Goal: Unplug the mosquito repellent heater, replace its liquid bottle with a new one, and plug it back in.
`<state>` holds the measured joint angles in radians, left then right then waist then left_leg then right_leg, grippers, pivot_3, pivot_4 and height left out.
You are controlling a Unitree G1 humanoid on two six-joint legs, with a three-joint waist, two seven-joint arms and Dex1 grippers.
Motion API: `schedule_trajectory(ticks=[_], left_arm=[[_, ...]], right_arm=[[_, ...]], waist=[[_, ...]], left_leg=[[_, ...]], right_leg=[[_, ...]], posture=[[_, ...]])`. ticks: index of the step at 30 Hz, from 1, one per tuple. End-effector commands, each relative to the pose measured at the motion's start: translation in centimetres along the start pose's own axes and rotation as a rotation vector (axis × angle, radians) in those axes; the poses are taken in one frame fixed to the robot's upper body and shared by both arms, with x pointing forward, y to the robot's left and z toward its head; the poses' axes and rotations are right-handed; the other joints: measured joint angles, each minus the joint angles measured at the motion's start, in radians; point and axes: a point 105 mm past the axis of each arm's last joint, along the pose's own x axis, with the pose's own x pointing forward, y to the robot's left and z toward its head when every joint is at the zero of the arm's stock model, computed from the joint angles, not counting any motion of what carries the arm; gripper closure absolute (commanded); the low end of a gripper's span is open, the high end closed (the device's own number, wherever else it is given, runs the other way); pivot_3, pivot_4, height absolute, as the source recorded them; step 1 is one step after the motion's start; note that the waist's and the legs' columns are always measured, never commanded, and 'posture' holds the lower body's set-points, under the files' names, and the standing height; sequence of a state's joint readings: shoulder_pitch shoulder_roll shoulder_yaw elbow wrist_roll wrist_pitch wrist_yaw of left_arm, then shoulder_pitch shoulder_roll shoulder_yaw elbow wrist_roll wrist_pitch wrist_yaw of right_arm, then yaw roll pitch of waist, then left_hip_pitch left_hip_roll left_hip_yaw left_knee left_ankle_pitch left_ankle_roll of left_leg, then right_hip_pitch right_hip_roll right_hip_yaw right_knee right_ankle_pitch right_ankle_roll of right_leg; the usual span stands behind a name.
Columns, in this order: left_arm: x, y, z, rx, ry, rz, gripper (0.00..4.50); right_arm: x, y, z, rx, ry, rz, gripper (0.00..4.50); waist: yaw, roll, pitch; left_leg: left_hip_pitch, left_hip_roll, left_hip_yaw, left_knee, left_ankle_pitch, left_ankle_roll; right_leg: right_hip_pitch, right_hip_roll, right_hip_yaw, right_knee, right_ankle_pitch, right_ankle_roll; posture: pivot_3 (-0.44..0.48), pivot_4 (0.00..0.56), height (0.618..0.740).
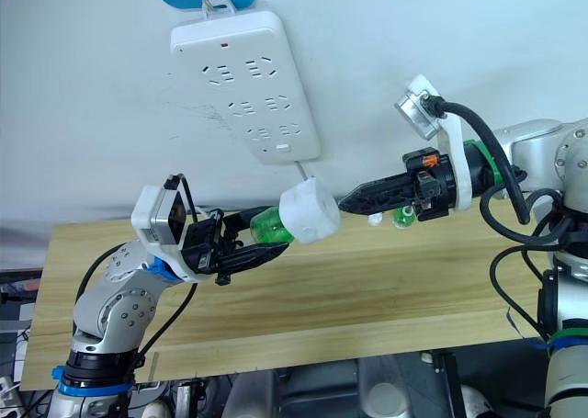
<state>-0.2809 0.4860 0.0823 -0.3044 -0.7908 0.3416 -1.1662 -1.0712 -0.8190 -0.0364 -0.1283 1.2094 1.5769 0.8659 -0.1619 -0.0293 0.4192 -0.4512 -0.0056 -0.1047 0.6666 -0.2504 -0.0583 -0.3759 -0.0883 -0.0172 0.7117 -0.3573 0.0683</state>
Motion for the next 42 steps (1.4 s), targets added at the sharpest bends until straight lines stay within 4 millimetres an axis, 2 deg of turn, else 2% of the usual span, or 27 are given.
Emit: schedule_trajectory(ticks=[1,8,13,28,32,34,36,42], left_arm=[[0.5,-0.9,0.6,0.017,-0.026,-0.040,2.24],[0.8,-0.8,0.8,0.019,-0.032,-0.049,2.24],[0.7,-0.9,0.8,0.020,-0.030,-0.049,2.24],[-0.5,-0.9,0.6,0.027,-0.017,0.004,2.24],[-0.9,-1.1,0.6,0.025,-0.011,0.026,2.24],[-1.2,-1.3,0.5,0.021,-0.009,0.038,2.24],[-1.4,-1.5,0.4,0.020,-0.005,0.045,2.24],[-2.0,-2.0,0.2,0.010,0.002,0.076,2.24]], right_arm=[[-0.1,0.6,0.9,-0.057,-0.035,0.009,4.45],[1.4,1.1,1.1,-0.077,-0.034,0.060,4.45],[1.8,1.1,1.2,-0.079,-0.039,0.066,4.45],[-1.0,0.4,0.4,-0.034,-0.052,-0.041,4.45],[-1.7,-0.2,-0.9,-0.007,-0.059,-0.097,4.45],[-1.8,-0.6,-2.3,0.007,-0.045,-0.126,4.45],[-1.5,-0.7,-3.6,0.016,-0.033,-0.143,4.45],[-0.6,-1.3,-5.7,0.026,-0.052,-0.177,4.45]], waist=[[-0.001,0.000,0.000],[-0.002,0.000,0.000],[-0.001,0.000,0.000],[-0.001,0.000,0.000],[0.001,0.000,0.000],[0.002,0.000,-0.001],[0.006,0.000,-0.001],[0.008,0.000,-0.003]], left_leg=[[0.000,0.000,0.000,0.000,0.000,0.000],[0.000,0.000,0.000,0.000,0.000,0.000],[0.000,0.000,0.000,0.000,0.000,0.000],[0.000,0.000,0.000,0.000,0.000,0.000],[0.000,0.000,0.000,0.000,0.000,0.000],[0.000,0.000,0.000,0.000,0.000,0.000],[0.000,0.000,0.000,0.000,0.000,0.000],[0.000,0.000,0.000,0.002,0.000,0.000]], right_leg=[[0.000,0.000,0.000,0.000,0.000,0.000],[0.000,0.000,0.000,0.001,0.000,0.000],[0.000,0.000,0.000,0.001,0.000,0.000],[0.000,0.000,0.000,0.001,0.000,0.000],[0.000,0.000,0.000,0.001,0.000,0.000],[0.000,0.000,0.000,0.001,0.000,0.000],[0.000,0.000,0.000,0.001,0.000,0.000],[-0.001,0.000,0.000,0.003,0.000,0.000]], posture=[[-0.290,0.373,0.740],[-0.281,0.374,0.740],[-0.276,0.374,0.740],[-0.277,0.361,0.740],[-0.274,0.358,0.740],[-0.271,0.355,0.740],[-0.267,0.352,0.740],[-0.251,0.343,0.740]])
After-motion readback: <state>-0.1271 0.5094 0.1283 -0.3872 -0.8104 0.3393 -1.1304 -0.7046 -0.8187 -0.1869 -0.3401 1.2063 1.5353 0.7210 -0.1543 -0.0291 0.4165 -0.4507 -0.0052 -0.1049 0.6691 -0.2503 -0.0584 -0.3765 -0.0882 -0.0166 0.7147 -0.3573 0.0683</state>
